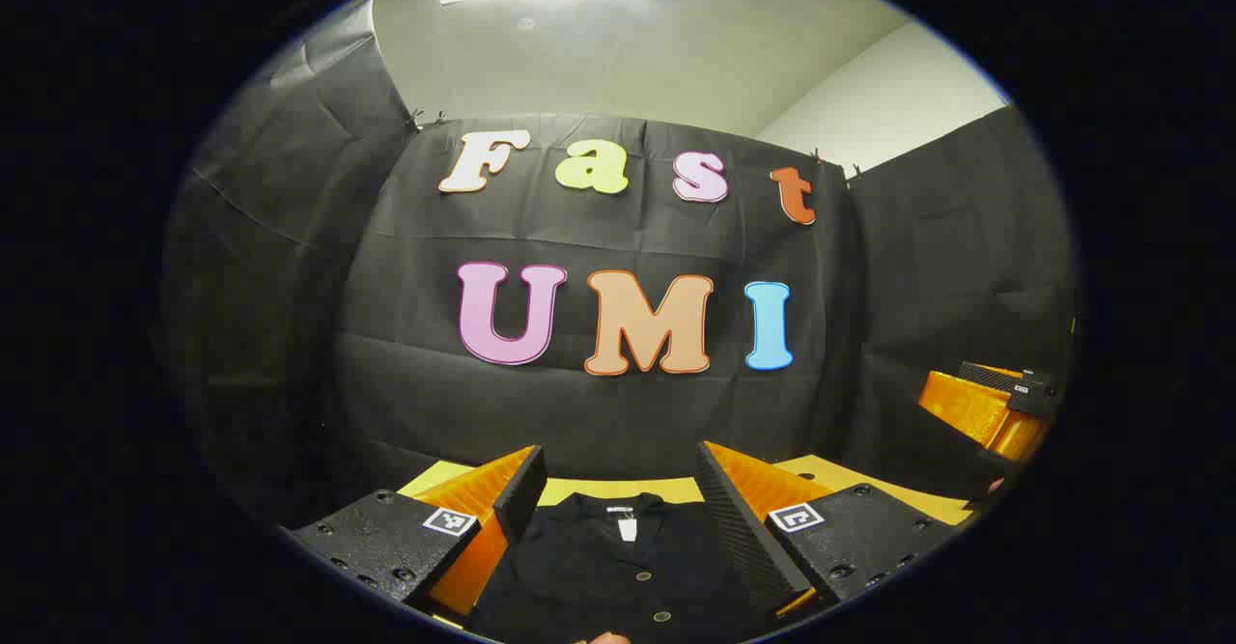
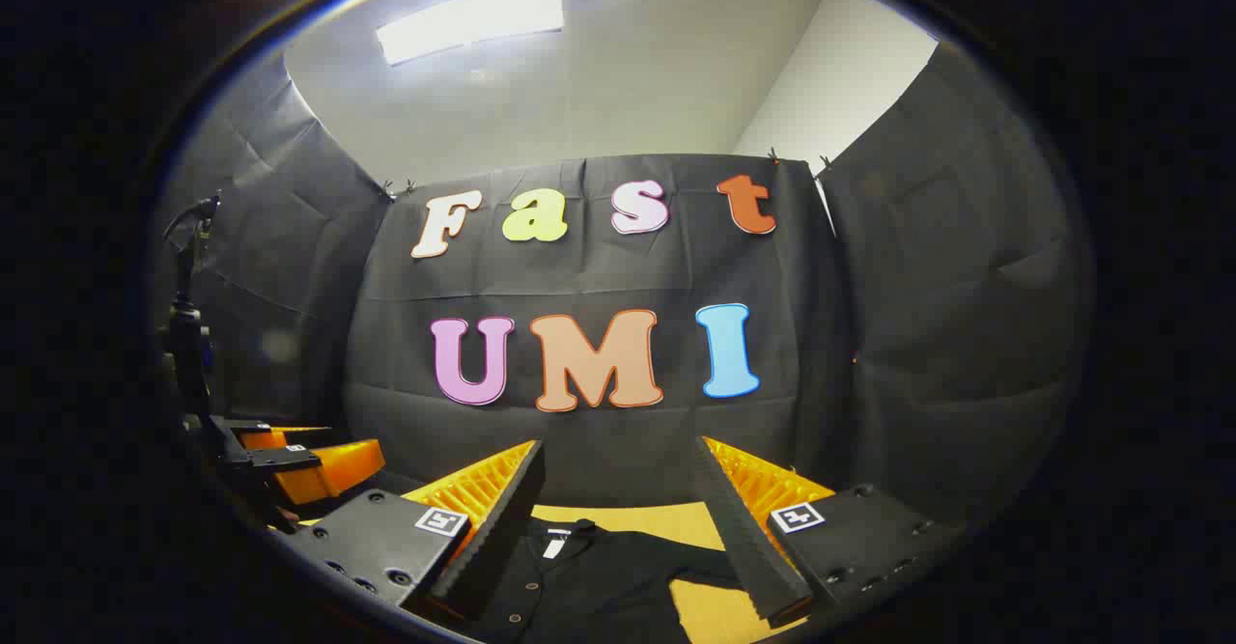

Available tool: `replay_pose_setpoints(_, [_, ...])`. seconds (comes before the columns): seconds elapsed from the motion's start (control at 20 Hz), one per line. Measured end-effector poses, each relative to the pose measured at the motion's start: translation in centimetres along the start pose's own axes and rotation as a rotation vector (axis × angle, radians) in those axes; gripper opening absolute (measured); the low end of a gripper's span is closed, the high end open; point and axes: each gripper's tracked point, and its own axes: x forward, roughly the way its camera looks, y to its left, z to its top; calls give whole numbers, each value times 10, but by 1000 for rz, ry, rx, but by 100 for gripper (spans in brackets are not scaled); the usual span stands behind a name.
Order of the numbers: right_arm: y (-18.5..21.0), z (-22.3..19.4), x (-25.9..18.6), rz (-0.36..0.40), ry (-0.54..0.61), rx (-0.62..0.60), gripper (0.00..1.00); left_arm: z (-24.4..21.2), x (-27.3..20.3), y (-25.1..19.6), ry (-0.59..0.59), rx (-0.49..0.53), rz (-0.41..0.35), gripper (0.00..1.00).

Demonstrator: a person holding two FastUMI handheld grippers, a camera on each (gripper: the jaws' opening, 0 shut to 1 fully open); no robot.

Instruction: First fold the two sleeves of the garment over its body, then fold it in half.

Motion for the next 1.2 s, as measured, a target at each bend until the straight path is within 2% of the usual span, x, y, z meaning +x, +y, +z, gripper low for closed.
replay_pose_setpoints(0.05, [3,1,0,7,-6,-3,97,0,0,3,-3,1,7,94])
replay_pose_setpoints(0.15, [7,2,1,17,-15,-15,96,-1,0,7,-4,2,15,94])
replay_pose_setpoints(0.2, [10,0,0,25,-11,-18,98,-2,0,7,-1,-1,14,97])
replay_pose_setpoints(0.45, [14,-7,7,43,21,-9,98,-2,1,23,1,-6,45,97])
replay_pose_setpoints(0.5, [12,-9,10,40,26,-15,98,-1,1,25,-1,-7,50,94])
replay_pose_setpoints(0.55, [10,-11,11,36,30,-23,98,-2,1,28,-1,-5,56,97])
replay_pose_setpoints(0.6, [10,-12,13,36,33,-27,98,-2,2,31,-1,0,60,94])
replay_pose_setpoints(0.7, [10,-13,15,30,34,-30,98,-2,2,34,-4,7,62,97])
replay_pose_setpoints(0.8, [8,-11,17,23,30,-27,96,-1,3,36,-4,10,60,94])
replay_pose_setpoints(1.15, [6,-13,25,15,46,-16,97,-6,5,49,14,12,77,94])
replay_pose_setpoints(1.2, [7,-13,27,16,48,-21,97,-5,6,50,15,13,77,97])
